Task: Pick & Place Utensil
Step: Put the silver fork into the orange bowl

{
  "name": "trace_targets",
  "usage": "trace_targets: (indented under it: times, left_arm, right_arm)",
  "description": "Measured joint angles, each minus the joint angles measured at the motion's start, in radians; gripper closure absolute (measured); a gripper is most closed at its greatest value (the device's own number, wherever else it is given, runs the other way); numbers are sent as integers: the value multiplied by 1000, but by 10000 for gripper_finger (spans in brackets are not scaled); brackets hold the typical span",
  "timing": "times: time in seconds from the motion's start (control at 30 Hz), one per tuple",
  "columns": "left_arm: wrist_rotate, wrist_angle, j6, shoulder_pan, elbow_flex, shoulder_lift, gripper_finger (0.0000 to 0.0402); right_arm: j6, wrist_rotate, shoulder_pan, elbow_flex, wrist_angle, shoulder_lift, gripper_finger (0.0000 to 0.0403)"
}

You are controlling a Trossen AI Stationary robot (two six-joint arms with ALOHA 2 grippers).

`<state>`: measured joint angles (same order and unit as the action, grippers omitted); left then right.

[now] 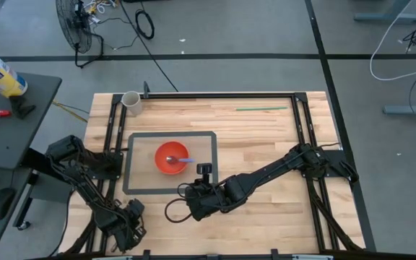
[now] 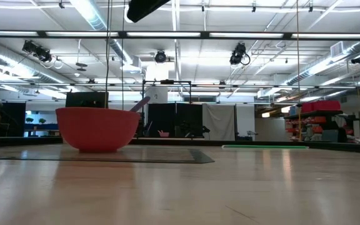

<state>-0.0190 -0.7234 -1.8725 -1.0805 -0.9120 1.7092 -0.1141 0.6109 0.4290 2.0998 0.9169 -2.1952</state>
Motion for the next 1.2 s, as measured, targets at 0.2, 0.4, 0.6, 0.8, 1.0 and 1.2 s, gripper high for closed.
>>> trace_targets:
  times: [0.2,0.4,0.6,0.8,1.0,1.2]
  left_arm:
    - [-17,-7,14,-2,0,2,354]
    - [-3,-17,80,9,0,0,390]
    - [42,-26,199,62,4,-28,366]
    - [115,-12,351,144,5,-79,371]
    - [78,-17,558,260,5,-174,389]
    - [-6,-76,745,414,3,-311,376]
  right_arm:
    - [19,0,-4,0,0,0,374]
    - [55,1,-4,0,-3,0,373]
    - [70,0,-2,0,10,0,373]
    - [66,1,7,0,54,3,373]
    - [-62,-2,11,0,154,3,373]
    - [-195,-20,32,0,230,3,373]
